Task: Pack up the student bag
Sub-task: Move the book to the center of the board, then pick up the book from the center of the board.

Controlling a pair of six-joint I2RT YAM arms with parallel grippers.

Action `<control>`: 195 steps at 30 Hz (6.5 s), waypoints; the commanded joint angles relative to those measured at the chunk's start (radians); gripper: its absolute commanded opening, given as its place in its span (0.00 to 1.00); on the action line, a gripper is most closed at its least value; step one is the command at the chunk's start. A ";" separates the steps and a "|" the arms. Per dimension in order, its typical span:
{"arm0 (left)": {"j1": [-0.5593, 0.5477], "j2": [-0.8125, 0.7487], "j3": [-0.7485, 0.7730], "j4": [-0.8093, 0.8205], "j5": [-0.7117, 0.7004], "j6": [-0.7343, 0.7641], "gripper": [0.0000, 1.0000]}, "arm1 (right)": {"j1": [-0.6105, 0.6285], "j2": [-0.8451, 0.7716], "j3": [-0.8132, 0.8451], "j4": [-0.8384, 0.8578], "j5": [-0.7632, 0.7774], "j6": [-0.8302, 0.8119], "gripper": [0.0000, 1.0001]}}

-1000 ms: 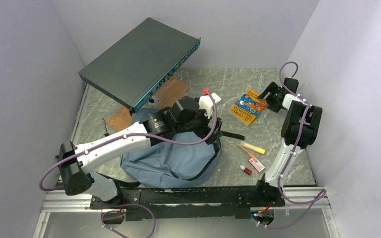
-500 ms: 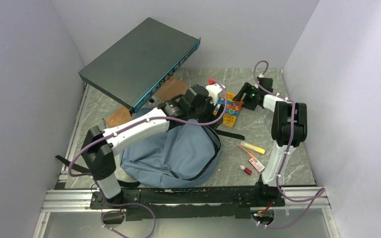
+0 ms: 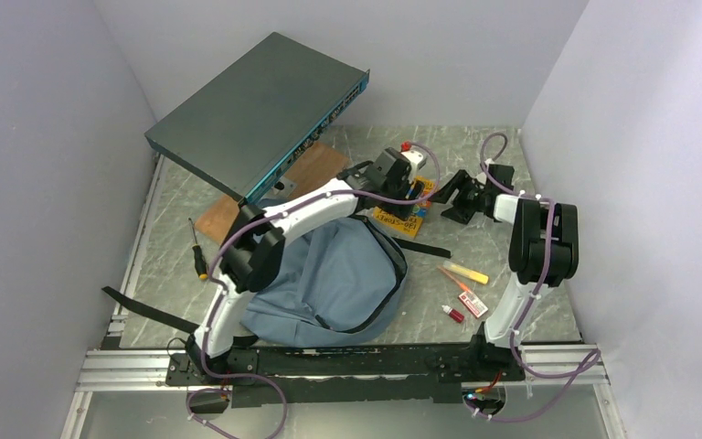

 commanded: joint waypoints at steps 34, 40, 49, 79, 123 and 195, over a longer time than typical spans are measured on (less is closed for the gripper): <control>0.123 0.282 0.058 -0.035 0.203 -0.267 0.62 | 0.105 -0.030 -0.362 0.768 -0.235 0.568 0.69; 0.122 0.301 0.048 -0.005 0.253 -0.298 0.58 | 0.134 -0.045 -0.416 0.942 -0.213 0.657 0.70; 0.120 0.302 0.018 0.035 0.334 -0.341 0.57 | 0.197 -0.126 -0.321 0.687 -0.118 0.455 0.73; 0.122 0.286 -0.171 0.225 0.493 -0.578 0.57 | 0.177 -0.257 -0.416 0.208 0.122 0.261 0.75; 0.179 0.046 -0.334 0.633 0.847 -0.981 0.18 | 0.039 -0.456 -0.620 0.358 -0.082 0.367 0.89; 0.280 -1.064 -0.687 1.032 0.846 -1.064 1.00 | 0.489 -0.873 -0.100 0.911 -0.318 1.063 0.00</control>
